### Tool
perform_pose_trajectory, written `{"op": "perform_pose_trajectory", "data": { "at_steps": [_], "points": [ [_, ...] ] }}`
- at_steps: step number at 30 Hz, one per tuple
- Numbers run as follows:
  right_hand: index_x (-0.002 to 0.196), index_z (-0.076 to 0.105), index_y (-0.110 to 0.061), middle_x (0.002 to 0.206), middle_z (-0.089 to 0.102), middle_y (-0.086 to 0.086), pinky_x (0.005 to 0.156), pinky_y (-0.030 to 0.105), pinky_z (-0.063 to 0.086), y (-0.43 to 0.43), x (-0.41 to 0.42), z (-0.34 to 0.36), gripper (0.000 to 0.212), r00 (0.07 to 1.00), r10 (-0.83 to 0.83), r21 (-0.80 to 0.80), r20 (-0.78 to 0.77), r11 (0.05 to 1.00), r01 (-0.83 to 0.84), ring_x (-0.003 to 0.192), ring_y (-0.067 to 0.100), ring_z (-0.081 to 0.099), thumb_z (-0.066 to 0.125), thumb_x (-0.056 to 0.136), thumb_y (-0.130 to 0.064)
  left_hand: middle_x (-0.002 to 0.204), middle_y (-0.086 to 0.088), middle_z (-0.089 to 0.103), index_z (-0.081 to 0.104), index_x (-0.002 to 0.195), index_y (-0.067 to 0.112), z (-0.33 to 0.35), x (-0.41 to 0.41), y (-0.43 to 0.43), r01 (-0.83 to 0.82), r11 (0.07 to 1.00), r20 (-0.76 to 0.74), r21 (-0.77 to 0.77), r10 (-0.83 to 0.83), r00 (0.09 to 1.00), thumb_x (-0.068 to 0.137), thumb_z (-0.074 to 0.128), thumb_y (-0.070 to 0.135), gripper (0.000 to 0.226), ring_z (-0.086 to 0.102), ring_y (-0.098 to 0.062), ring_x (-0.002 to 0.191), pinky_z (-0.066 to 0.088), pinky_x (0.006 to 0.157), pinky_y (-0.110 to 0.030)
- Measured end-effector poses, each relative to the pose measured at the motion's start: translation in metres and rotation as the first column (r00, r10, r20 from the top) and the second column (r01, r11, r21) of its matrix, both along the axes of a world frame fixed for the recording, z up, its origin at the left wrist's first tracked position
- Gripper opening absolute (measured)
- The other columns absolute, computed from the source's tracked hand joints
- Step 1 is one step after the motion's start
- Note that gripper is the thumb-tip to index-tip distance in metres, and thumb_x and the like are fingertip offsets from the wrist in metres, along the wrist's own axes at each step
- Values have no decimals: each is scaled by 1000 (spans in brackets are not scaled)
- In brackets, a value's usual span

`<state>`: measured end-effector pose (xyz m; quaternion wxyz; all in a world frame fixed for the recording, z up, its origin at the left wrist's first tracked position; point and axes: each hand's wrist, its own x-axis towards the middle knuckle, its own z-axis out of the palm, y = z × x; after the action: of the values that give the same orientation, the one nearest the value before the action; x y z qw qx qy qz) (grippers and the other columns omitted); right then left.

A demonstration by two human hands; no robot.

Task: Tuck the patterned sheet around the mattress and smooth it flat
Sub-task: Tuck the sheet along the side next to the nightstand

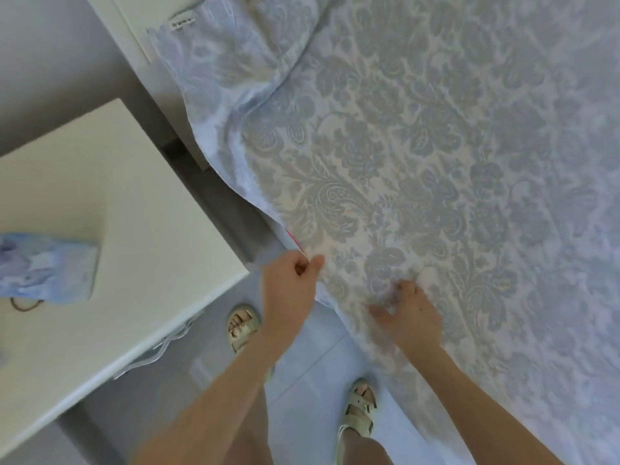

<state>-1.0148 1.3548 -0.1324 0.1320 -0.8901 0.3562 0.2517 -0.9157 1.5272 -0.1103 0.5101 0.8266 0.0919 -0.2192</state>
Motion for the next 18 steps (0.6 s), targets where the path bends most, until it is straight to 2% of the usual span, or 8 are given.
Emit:
{"op": "perform_pose_trajectory", "data": {
  "at_steps": [2,4,6,8,11,13,16,18],
  "points": [
    [127,43,-13,120,53,5,81,35,46,1,7,5,63,998,-23,34,-55,999,25,105,25,57,64,81,-50,43,7,35,34,51,22,14,-1,5,102,995,88,13,-103,991,87,64,26,47,32,-9,44,29,48,-20],
    [124,45,-15,117,55,4,81,35,48,3,15,12,58,995,6,37,-104,999,-2,101,24,59,62,82,-51,48,8,38,36,54,23,1,14,15,120,988,31,96,-124,992,89,61,28,44,37,-7,46,28,49,-19],
    [122,49,-16,113,59,3,80,34,49,3,30,19,52,991,46,29,-123,999,-43,98,22,60,60,84,-51,55,7,44,40,60,19,-14,45,30,67,977,-67,200,-55,996,91,57,35,39,46,-15,57,31,58,-27],
    [119,53,-17,111,60,2,79,31,46,5,56,26,45,993,68,47,-97,997,-64,97,21,60,60,86,-47,61,5,50,45,67,16,-20,79,46,-68,970,-63,234,85,994,91,55,41,36,51,-20,67,33,62,-26],
    [114,56,-15,109,61,2,78,29,41,14,112,35,40,995,96,82,-10,992,-95,97,21,58,59,87,-44,77,0,59,53,79,14,-18,132,65,-196,962,-25,189,204,979,90,54,42,31,54,-20,77,40,71,-28],
    [116,57,-14,109,61,3,78,29,41,23,154,40,40,991,114,102,65,987,-120,98,22,59,59,88,-43,77,-3,57,55,75,15,-20,168,71,-239,966,-80,100,247,966,89,55,44,32,54,-23,77,47,79,-32],
    [112,59,-14,104,63,3,76,30,43,36,216,47,38,979,137,120,147,980,-156,94,22,60,59,87,-42,86,-6,57,56,75,13,-15,215,71,-334,936,-297,-112,290,910,88,57,45,34,56,-20,82,52,83,-33],
    [109,59,-14,103,64,3,78,33,47,42,254,49,37,973,131,129,189,979,-157,93,22,60,60,86,-43,102,-5,66,63,96,13,-15,240,67,-428,875,-461,-225,291,838,87,60,43,32,63,-20,95,54,86,-34]
  ]
}}
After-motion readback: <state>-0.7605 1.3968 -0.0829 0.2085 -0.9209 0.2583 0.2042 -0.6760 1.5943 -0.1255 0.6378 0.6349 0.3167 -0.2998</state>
